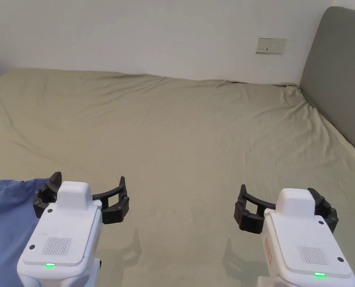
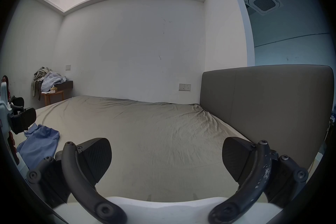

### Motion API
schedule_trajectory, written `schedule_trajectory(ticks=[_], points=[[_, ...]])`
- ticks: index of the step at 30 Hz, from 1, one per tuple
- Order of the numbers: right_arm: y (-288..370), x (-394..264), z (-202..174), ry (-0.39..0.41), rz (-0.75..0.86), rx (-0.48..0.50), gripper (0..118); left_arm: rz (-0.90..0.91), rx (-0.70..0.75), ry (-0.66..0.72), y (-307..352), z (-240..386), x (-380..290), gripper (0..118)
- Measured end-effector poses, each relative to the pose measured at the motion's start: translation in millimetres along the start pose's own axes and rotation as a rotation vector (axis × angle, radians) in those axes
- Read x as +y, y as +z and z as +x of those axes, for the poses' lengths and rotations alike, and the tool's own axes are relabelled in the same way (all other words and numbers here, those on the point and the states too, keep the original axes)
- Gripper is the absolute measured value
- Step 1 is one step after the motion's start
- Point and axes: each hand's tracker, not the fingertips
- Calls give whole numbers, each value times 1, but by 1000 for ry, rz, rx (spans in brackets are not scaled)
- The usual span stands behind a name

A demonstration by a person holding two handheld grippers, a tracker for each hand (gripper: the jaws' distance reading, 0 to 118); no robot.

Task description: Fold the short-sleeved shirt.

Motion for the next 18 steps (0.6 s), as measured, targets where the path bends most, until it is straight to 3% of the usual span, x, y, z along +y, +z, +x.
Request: schedule_trajectory(ticks=[4, 7, 9, 13, 15, 17, 18], points=[[0, 4, -4, 42, 13, -15, 118, -14, -1, 3, -4, 0, -2, 118], [2, 10, -16, 211, 51, -82, 118, -50, -22, 146, -8, -1, 3, 118], [6, 14, -30, 424, 120, -167, 118, -112, -64, 468, -12, -12, 9, 118], [16, 3, -59, 968, 382, -378, 118, -169, -240, 1440, -21, -56, -11, 118], [17, -7, -65, 1123, 481, -460, 118, -187, -260, 1675, -19, -65, -23, 118], [19, -5, -62, 1066, 467, -446, 118, -194, -270, 1711, -20, -68, -26, 118], [20, 0, -59, 958, 410, -396, 118, -196, -233, 1542, -18, -63, -14, 118]])
